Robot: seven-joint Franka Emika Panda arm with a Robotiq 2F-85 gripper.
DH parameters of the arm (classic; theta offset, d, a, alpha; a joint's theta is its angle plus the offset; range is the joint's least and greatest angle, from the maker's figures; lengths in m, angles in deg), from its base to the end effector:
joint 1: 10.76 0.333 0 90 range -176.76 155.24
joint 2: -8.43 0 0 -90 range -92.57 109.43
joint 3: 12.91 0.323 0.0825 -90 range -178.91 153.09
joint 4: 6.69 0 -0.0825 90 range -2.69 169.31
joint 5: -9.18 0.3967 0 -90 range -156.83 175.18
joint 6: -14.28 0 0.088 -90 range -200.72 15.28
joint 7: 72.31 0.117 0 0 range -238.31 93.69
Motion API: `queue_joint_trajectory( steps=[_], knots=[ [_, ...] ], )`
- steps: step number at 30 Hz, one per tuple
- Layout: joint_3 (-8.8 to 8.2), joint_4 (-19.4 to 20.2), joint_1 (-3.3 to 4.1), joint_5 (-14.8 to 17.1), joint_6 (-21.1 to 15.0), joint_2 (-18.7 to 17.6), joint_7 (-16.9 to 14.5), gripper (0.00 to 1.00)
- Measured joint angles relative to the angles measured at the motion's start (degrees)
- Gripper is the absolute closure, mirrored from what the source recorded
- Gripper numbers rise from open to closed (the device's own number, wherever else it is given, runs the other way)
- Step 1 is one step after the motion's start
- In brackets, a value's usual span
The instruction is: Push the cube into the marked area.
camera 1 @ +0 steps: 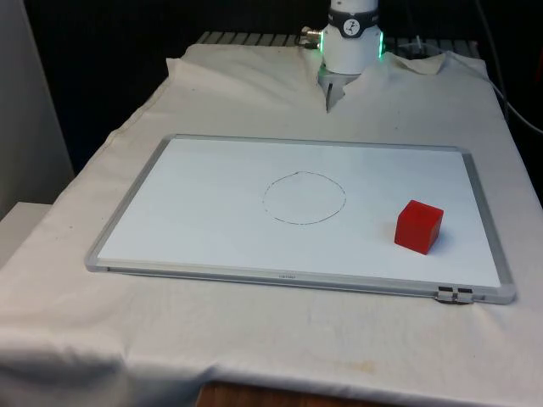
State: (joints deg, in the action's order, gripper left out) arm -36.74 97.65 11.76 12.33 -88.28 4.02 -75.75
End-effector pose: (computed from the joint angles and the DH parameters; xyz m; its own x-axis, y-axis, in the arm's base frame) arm 0.5833 -0.0030 0.4772 0.9947 0.0233 -0.0998 0.0206 -0.9994 -0.0271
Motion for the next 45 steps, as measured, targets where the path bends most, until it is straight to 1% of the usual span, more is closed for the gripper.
queue_joint_trajectory(
  steps=[1,2,3,7,9,12,16,20,22,29,33,35,36,39,40,43,45],
  knots=[
    [0.00,0.0,0.00,0.0,0.0,0.0,0.0,0.96],
    [0.06,0.0,0.00,0.0,0.0,0.0,0.0,0.96],
    [0.11,0.0,0.00,0.1,0.0,0.0,0.0,1.00],
    [0.97,0.2,0.00,0.2,-1.1,-0.3,0.4,1.00],
    [1.15,0.2,0.00,0.4,-1.4,-0.3,0.5,1.00],
    [1.72,0.2,0.00,1.1,-2.6,-0.5,0.5,1.00],
    [2.58,0.2,0.00,2.5,-4.4,-0.7,0.6,1.00],
    [2.98,0.2,0.00,3.6,-5.4,-0.9,0.6,1.00],
    [3.38,0.2,0.00,4.9,-6.4,-1.3,0.5,1.00],
    [4.18,0.2,0.00,6.9,-8.0,-2.0,0.3,1.00],
    [5.61,0.1,0.00,8.0,-9.9,-3.2,0.7,1.00],
    [6.36,0.0,0.00,8.0,-10.7,-3.9,1.3,1.00],
    [7.10,-0.2,0.00,8.0,-11.5,-4.5,1.8,1.00],
    [7.45,-0.3,0.00,8.0,-11.7,-4.8,2.1,1.00],
    [8.14,-0.5,0.00,8.0,-12.4,-5.3,2.6,1.00],
    [9.05,-0.9,0.00,8.0,-13.2,-6.2,3.2,1.00],
    [9.91,-1.2,0.00,8.0,-14.6,-7.4,3.8,1.00]
  ],
)
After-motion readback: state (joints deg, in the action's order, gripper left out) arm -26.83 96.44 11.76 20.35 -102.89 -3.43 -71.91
